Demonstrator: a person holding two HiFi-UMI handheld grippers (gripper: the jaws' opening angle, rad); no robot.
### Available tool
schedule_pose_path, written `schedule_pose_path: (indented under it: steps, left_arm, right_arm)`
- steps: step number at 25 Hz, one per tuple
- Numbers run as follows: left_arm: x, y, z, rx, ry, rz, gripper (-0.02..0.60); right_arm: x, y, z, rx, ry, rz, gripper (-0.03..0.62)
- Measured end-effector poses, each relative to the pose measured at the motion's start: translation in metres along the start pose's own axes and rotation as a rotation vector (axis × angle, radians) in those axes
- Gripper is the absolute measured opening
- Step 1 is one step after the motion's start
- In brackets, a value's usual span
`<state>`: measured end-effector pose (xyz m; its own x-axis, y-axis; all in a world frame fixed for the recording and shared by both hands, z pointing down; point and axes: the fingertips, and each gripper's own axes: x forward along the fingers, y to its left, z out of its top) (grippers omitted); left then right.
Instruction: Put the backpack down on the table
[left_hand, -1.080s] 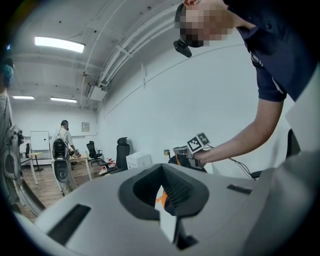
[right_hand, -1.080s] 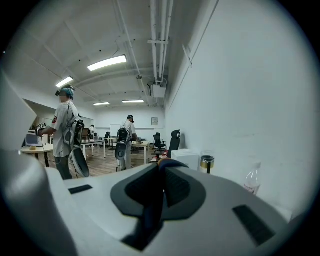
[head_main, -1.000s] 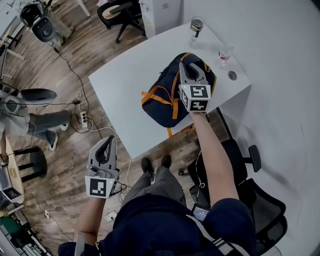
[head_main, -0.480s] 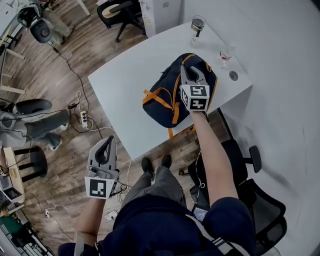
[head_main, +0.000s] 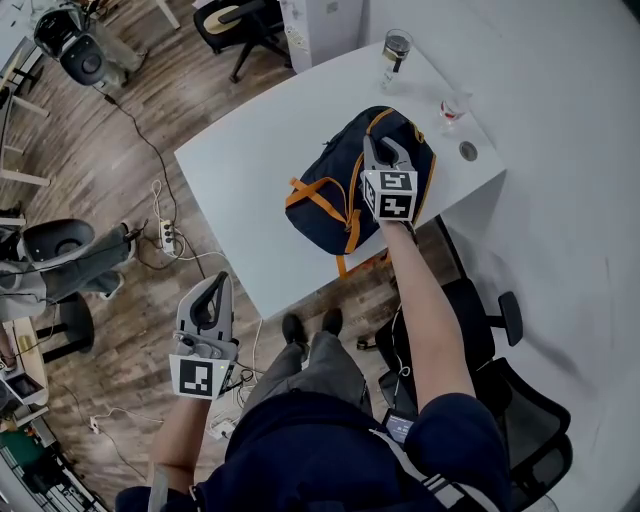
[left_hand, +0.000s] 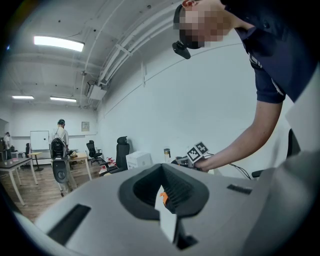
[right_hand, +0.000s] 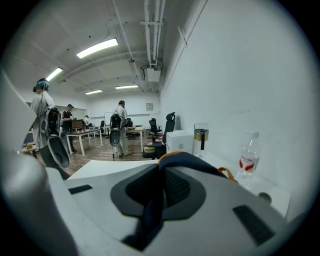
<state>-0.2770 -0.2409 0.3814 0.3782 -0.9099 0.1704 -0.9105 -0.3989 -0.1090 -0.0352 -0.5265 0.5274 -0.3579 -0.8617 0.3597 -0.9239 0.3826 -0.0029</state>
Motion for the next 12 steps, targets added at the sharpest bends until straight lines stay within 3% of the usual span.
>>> schedule_pose_path:
  steps: [2, 6, 12]
  left_arm:
    - [-0.001, 0.001, -0.001, 0.027, -0.013, -0.008, 0.003]
    - [-0.002, -0.001, -0.002, -0.015, 0.015, 0.008, 0.003]
    - [-0.005, 0.000, -0.005, -0.011, 0.021, 0.015, 0.003]
  right_arm:
    - [0.004, -0.001, -0.007, 0.011, 0.028, -0.002, 0.025]
    - [0.010, -0.008, -0.019, 0.018, 0.079, -0.017, 0.025]
    - [0.015, -0.018, -0.028, 0.032, 0.116, -0.029, 0.025]
